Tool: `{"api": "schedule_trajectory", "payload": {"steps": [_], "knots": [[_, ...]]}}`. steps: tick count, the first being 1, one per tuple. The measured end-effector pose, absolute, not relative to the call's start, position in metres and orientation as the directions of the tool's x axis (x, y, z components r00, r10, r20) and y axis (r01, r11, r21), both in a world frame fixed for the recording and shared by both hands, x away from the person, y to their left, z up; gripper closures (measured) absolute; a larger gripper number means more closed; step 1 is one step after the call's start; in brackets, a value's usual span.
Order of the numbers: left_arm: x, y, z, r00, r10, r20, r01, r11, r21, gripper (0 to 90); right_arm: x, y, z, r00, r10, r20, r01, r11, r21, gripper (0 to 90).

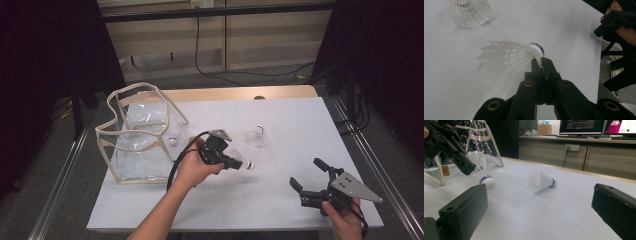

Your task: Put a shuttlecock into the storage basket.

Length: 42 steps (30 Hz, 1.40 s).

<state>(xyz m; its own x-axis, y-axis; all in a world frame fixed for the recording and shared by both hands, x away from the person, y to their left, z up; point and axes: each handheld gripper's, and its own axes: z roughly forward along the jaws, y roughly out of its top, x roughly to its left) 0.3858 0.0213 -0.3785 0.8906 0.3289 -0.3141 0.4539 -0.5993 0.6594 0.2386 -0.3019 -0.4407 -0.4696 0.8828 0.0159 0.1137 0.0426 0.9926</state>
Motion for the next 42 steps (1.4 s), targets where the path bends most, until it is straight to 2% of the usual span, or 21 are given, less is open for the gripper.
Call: {"api": "schedule_trajectory", "payload": {"steps": [2, 10, 42], "knots": [[0.387, 0.022, -0.377, 0.89, 0.308, -0.337, 0.457, -0.591, 0.665, 90.0, 0.239, -0.302, -0.441, -0.47, 0.883, 0.016, 0.114, 0.043, 0.993, 0.2], [0.387, 0.028, -0.37, 0.89, 0.331, -0.313, 0.454, -0.599, 0.659, 90.0, 0.238, -0.302, -0.441, -0.47, 0.883, 0.017, 0.114, 0.041, 0.993, 0.2], [0.393, 0.043, -0.349, 0.894, 0.322, -0.311, 0.447, -0.606, 0.658, 90.0, 0.238, -0.302, -0.441, -0.471, 0.882, 0.017, 0.113, 0.041, 0.993, 0.2]]}}
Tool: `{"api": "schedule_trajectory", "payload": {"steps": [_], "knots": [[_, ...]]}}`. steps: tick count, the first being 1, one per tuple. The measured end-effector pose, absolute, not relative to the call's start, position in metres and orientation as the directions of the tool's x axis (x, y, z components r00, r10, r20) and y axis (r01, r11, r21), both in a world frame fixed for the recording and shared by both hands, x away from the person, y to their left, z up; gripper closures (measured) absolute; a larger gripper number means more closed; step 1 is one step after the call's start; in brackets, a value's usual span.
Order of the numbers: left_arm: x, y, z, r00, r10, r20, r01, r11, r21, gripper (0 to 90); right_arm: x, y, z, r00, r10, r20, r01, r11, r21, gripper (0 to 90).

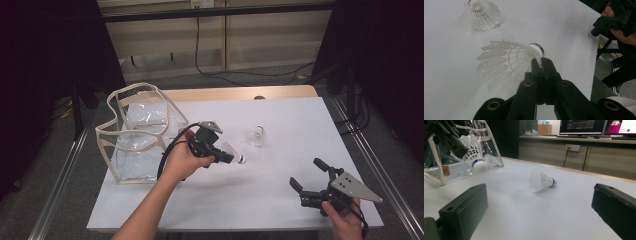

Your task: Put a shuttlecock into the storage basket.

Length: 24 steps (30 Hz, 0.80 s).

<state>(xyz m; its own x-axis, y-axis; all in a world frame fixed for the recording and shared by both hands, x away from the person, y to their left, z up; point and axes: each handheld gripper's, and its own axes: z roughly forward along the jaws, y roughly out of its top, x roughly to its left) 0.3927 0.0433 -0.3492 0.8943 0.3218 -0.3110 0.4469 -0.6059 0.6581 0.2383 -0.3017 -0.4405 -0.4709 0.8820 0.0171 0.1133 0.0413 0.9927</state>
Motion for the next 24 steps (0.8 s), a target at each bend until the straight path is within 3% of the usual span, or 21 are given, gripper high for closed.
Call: {"api": "schedule_trajectory", "payload": {"steps": [24], "knots": [[0.395, 0.05, -0.333, 0.893, 0.335, -0.3, 0.448, -0.608, 0.656, 90.0, 0.238, -0.302, -0.44, -0.471, 0.882, 0.017, 0.112, 0.04, 0.993, 0.2]]}}
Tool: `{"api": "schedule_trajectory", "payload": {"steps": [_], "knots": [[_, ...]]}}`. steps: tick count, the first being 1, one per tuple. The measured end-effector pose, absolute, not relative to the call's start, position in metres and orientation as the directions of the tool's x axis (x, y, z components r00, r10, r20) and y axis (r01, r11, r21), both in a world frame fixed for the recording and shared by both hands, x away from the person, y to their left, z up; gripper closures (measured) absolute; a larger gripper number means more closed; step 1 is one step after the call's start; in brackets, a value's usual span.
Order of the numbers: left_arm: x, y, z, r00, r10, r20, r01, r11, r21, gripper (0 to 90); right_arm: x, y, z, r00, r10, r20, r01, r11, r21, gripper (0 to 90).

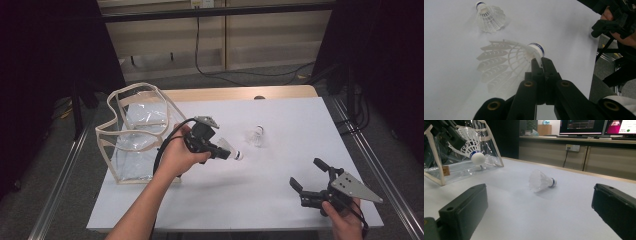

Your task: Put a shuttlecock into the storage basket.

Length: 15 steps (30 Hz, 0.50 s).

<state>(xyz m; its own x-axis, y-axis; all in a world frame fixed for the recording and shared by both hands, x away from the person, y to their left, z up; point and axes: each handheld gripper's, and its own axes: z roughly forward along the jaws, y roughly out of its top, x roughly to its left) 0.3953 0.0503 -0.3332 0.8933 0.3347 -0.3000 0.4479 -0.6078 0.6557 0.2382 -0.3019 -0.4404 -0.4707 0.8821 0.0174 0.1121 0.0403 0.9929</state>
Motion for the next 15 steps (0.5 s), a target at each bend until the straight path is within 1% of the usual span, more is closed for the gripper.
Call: {"api": "schedule_trajectory", "payload": {"steps": [11, 13, 15], "knots": [[0.3962, 0.0546, -0.3258, 0.888, 0.347, -0.301, 0.457, -0.602, 0.655, 90.0, 0.2384, -0.3022, -0.4404, -0.47, 0.883, 0.017, 0.112, 0.041, 0.993, 0.2], [0.3962, 0.0555, -0.3236, 0.89, 0.359, -0.282, 0.452, -0.609, 0.652, 90.0, 0.2385, -0.3022, -0.4405, -0.469, 0.883, 0.017, 0.112, 0.04, 0.993, 0.3], [0.3968, 0.0565, -0.323, 0.888, 0.352, -0.294, 0.456, -0.601, 0.656, 90.0, 0.2385, -0.302, -0.4405, -0.471, 0.882, 0.017, 0.113, 0.041, 0.993, 0.2]]}}
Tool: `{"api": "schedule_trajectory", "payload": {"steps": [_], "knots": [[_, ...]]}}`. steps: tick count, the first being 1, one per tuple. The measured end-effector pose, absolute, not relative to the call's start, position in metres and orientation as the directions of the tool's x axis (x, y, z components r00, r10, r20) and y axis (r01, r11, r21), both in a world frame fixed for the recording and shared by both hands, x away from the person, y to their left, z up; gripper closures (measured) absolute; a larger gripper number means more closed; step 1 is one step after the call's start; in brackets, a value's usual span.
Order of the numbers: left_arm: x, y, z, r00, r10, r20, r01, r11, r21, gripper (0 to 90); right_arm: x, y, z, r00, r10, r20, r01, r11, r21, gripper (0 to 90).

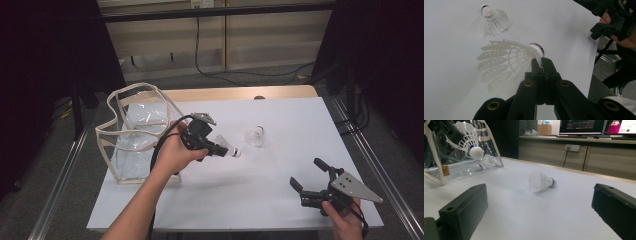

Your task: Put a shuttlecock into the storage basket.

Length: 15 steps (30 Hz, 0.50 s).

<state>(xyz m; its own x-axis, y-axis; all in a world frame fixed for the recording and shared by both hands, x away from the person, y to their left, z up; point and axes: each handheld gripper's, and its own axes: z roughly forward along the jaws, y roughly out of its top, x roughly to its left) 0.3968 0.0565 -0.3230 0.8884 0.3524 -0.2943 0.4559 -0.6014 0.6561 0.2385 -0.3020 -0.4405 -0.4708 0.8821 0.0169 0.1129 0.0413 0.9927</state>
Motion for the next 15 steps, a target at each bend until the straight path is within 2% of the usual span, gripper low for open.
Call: {"api": "schedule_trajectory", "payload": {"steps": [13, 15], "knots": [[0.3965, 0.0594, -0.3174, 0.886, 0.373, -0.276, 0.459, -0.612, 0.644, 90.0, 0.2386, -0.302, -0.4406, -0.47, 0.883, 0.017, 0.114, 0.042, 0.993, 0.2], [0.3973, 0.0599, -0.3174, 0.884, 0.362, -0.296, 0.464, -0.603, 0.649, 90.0, 0.2386, -0.3021, -0.4406, -0.469, 0.883, 0.015, 0.113, 0.043, 0.993, 0.3]]}}
